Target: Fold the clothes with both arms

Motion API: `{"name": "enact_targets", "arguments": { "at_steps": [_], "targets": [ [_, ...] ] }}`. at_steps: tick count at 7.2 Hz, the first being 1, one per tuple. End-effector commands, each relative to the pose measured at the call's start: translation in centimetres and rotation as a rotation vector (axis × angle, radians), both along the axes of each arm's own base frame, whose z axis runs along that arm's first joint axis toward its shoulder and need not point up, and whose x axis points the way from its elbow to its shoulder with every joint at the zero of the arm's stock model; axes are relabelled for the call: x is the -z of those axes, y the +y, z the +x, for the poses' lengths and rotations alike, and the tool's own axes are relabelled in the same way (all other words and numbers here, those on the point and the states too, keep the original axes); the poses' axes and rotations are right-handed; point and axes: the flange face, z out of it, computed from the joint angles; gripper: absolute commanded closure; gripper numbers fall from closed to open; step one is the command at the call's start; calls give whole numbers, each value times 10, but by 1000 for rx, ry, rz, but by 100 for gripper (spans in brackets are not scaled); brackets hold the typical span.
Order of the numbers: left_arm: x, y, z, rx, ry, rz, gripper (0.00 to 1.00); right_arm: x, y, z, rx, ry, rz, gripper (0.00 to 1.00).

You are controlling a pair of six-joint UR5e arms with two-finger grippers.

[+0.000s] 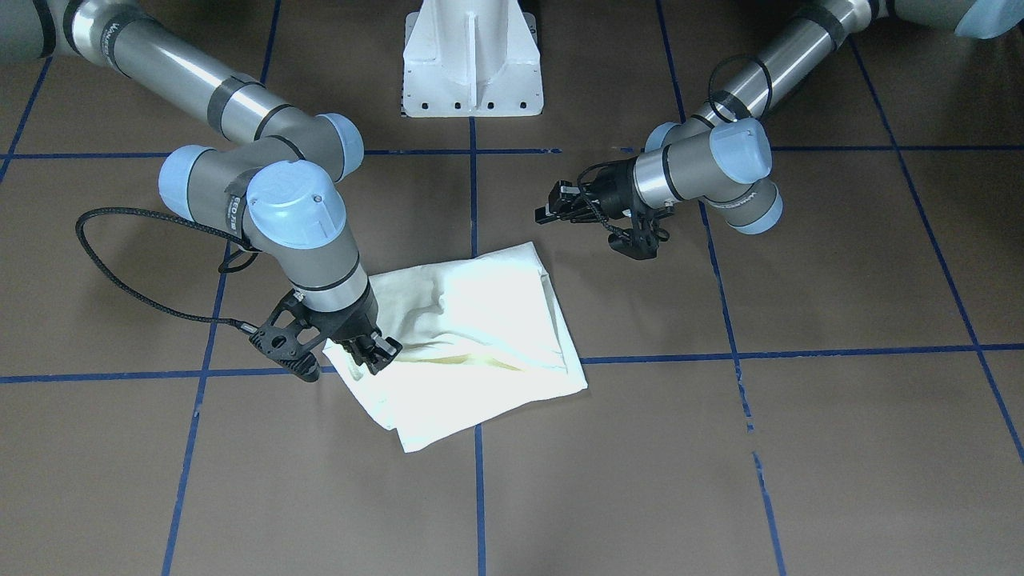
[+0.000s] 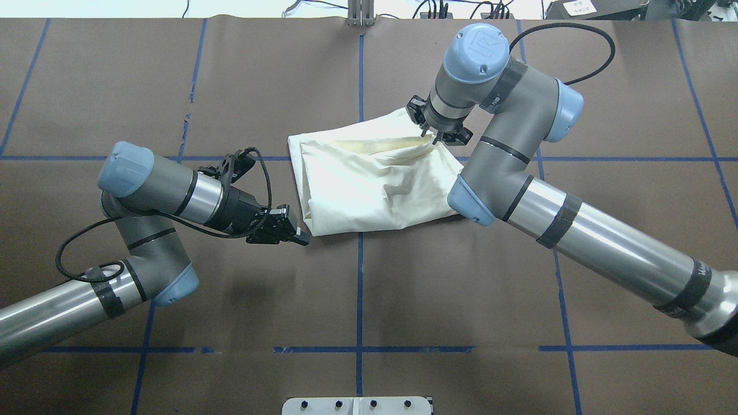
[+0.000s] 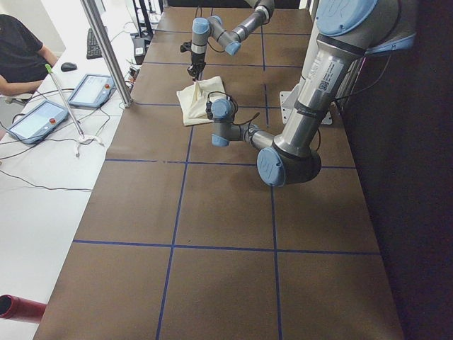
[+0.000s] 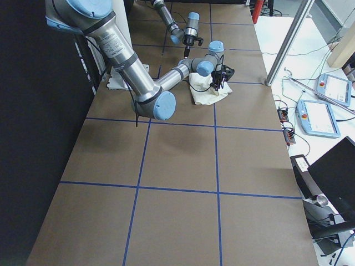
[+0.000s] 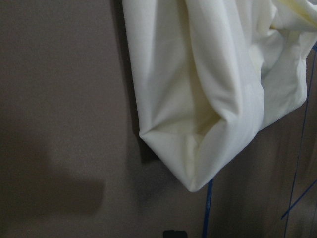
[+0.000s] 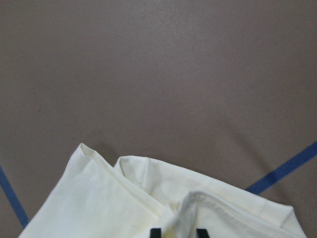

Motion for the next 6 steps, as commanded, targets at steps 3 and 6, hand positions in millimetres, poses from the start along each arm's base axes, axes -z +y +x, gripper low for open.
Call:
{"name": "enact_targets", "arguments": {
  "at_steps": [3, 6],
  "targets": [
    [80, -50, 33, 264, -116, -93, 100, 15, -33, 47, 68, -64, 8, 0],
    [33, -20, 65, 319, -220, -93, 100, 12, -31, 47, 70, -63, 8, 0]
  ]
}}
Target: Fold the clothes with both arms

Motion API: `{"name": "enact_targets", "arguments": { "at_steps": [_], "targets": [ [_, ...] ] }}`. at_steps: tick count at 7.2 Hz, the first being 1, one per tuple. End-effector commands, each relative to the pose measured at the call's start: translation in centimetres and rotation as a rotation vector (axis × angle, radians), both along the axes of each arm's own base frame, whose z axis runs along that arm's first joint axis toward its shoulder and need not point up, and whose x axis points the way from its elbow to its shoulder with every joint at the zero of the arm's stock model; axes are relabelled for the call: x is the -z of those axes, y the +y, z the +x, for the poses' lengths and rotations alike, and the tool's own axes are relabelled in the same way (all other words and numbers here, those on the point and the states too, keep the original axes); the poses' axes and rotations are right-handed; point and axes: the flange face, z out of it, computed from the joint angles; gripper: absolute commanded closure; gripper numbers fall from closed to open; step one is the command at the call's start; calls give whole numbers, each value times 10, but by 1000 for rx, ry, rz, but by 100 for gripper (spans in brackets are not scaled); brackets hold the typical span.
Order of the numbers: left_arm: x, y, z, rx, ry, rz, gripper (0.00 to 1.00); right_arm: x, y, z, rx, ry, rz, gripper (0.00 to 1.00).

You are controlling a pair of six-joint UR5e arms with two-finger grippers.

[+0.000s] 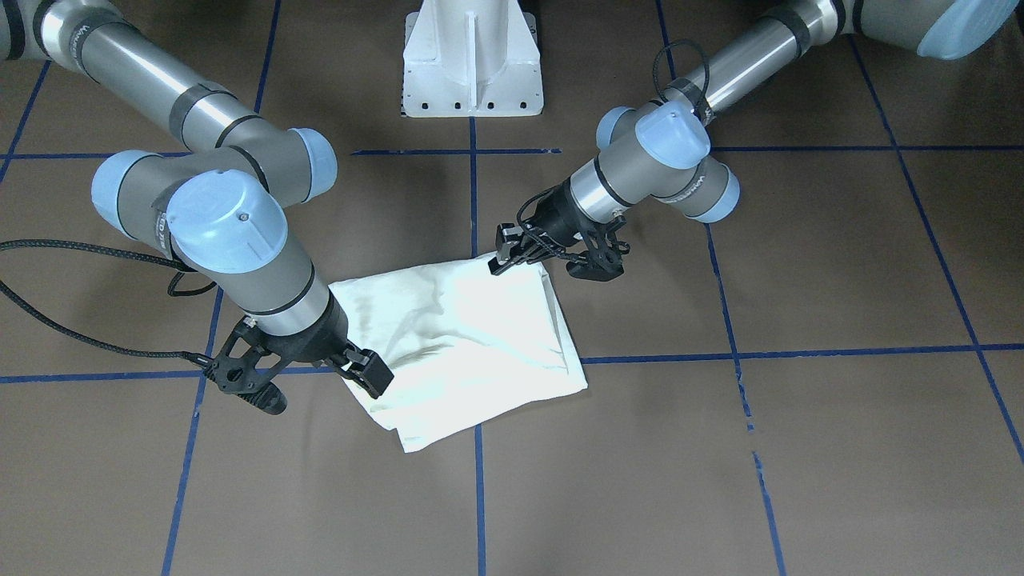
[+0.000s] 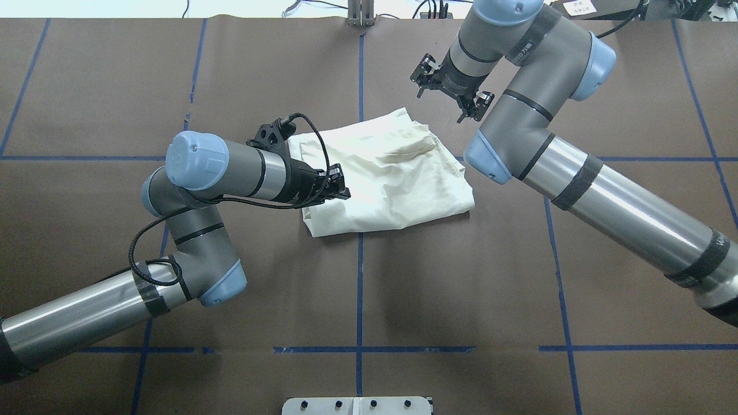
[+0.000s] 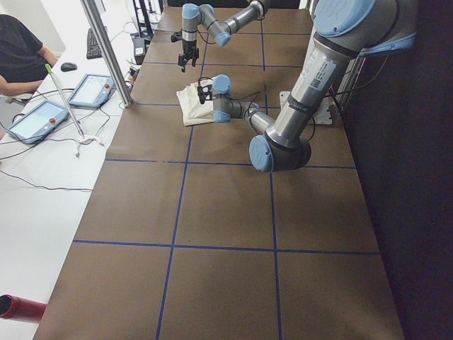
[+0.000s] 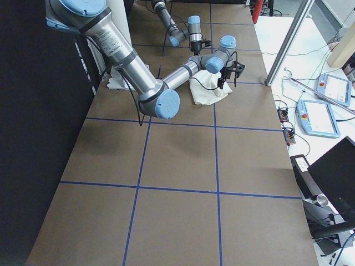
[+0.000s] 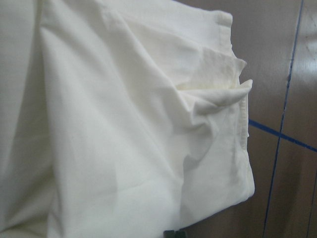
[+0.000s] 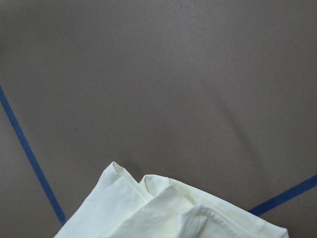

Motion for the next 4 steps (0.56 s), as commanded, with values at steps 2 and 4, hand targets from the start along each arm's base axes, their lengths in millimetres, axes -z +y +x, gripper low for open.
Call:
{"name": "enact_targets", "arguments": {
  "at_steps": [2, 4],
  "targets": [
    [-44, 18, 5, 29, -80, 16, 100, -1, 0, 1, 1, 0, 0, 0],
    [-35, 16, -3, 37, -99, 5, 100, 2, 0, 1, -2, -5, 1, 0]
  ]
}}
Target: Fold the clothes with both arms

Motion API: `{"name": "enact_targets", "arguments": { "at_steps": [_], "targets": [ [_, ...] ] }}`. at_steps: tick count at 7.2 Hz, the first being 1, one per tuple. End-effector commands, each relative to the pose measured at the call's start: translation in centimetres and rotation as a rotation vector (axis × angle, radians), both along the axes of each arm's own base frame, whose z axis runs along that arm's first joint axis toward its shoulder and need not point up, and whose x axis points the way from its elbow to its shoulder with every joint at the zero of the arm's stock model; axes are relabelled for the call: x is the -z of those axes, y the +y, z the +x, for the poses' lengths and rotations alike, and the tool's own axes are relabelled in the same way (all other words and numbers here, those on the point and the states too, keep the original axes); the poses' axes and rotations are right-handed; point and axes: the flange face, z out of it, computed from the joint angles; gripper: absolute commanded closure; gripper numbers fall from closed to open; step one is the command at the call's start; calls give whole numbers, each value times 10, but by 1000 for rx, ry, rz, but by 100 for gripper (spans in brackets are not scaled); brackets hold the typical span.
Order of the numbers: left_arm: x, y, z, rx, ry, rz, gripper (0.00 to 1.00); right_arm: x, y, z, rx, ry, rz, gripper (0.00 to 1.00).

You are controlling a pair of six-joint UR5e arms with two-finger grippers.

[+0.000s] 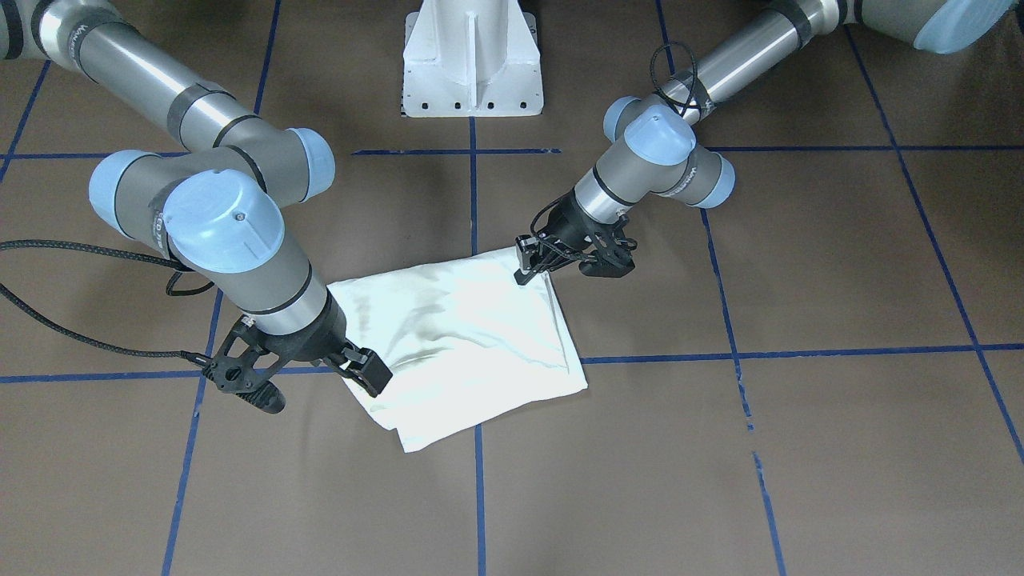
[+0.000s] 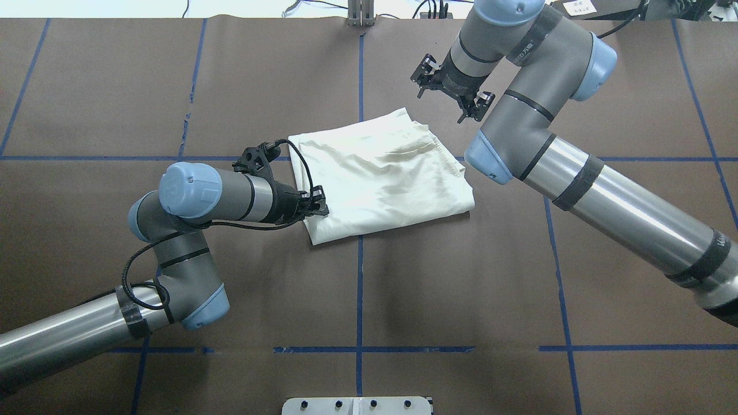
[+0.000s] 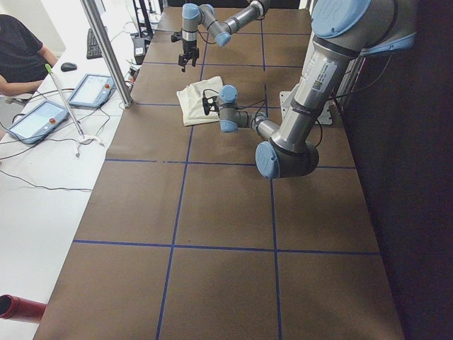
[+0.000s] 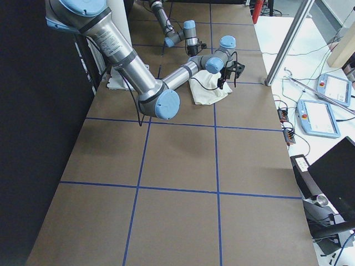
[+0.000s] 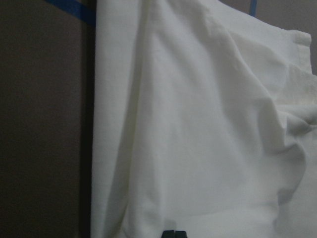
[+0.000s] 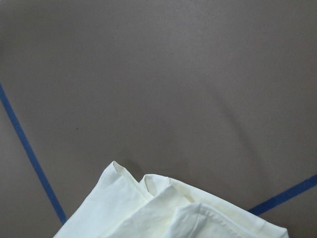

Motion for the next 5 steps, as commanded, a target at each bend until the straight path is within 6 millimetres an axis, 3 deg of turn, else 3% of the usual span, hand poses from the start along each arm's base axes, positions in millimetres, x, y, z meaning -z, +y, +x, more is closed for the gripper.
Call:
{"name": "enact_targets", "arguments": {
  "at_steps": [1, 3, 5],
  "targets": [
    [-9, 12, -19, -5, -72, -1, 100, 2, 1, -1, -3, -3, -1, 0],
    [-14, 13, -27, 44, -105, 50, 100, -1, 7, -8, 1, 1, -3, 0],
    [16, 20, -42, 36, -167, 39, 100, -15, 21, 5, 10, 0, 11, 0]
  ]
}}
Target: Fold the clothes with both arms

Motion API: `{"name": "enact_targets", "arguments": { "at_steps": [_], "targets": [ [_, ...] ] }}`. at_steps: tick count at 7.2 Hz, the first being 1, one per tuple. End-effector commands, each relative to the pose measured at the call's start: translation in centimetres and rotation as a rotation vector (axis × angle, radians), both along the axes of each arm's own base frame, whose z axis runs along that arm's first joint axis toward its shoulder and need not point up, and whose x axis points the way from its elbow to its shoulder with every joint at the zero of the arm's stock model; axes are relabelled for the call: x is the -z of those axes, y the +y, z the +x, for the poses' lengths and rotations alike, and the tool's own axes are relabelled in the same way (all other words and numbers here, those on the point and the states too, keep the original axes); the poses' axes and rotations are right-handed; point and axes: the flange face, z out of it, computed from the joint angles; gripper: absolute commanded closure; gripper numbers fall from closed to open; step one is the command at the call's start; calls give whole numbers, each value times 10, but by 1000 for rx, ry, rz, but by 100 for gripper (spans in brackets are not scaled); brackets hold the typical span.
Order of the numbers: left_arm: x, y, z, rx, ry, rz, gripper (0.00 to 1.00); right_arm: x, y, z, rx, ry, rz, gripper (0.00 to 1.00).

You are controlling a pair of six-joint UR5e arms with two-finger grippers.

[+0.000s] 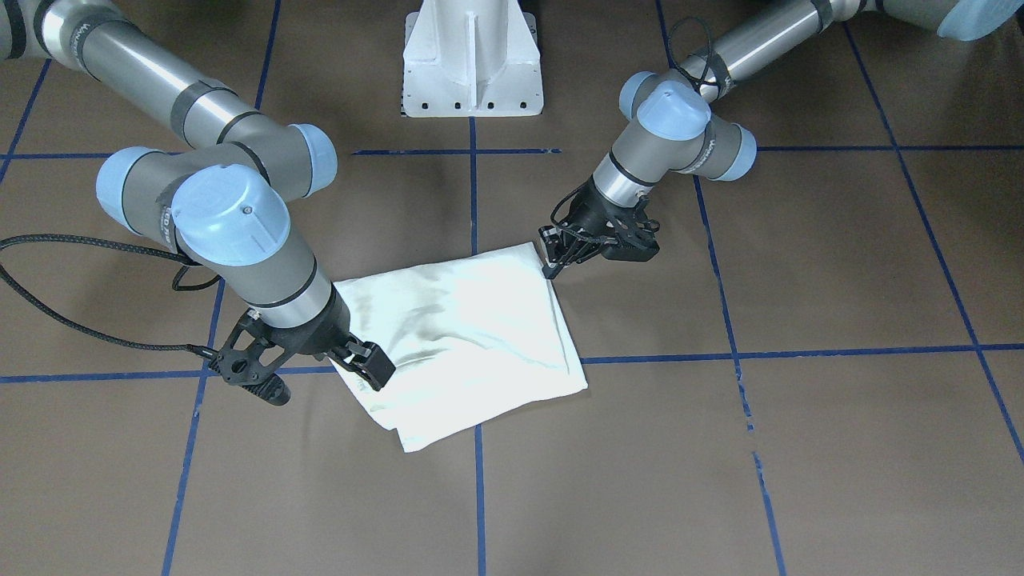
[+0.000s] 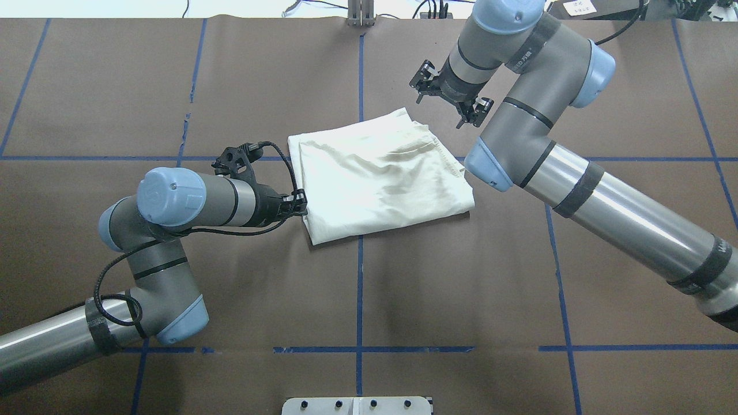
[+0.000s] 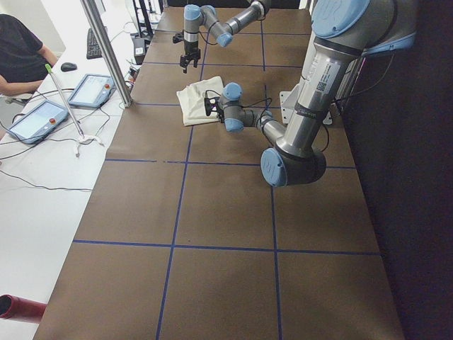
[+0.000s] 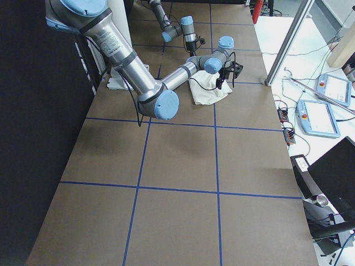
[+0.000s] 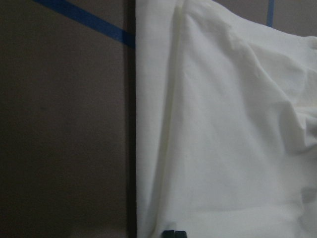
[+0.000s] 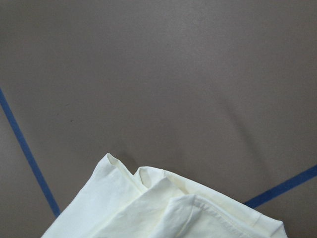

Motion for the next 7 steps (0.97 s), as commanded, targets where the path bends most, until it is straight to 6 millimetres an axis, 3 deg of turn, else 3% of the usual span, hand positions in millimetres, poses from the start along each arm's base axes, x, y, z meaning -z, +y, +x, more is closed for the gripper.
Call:
{"name": "enact_targets", "arguments": {
  "at_steps": [1, 3, 4, 5, 6, 7],
  "targets": [
    [22, 7, -27, 3, -72, 7, 100, -21, 20, 20, 2, -1, 9, 0],
    [-17, 44, -96, -33, -128, 98, 100, -57, 48, 79, 12, 3, 52, 0],
    [-38, 46, -137, -40, -177, 162, 100, -91, 69, 122, 46, 35, 98, 0],
    [-55, 54, -181, -56, -233, 251, 100, -131, 86, 174, 93, 84, 157, 0],
    [-70, 50, -231, -60, -277, 294, 100, -173, 97, 238, 145, 115, 196, 0],
    [-84, 33, -291, -117, -285, 329, 100, -222, 109, 309, 223, 139, 252, 0]
  ]
}}
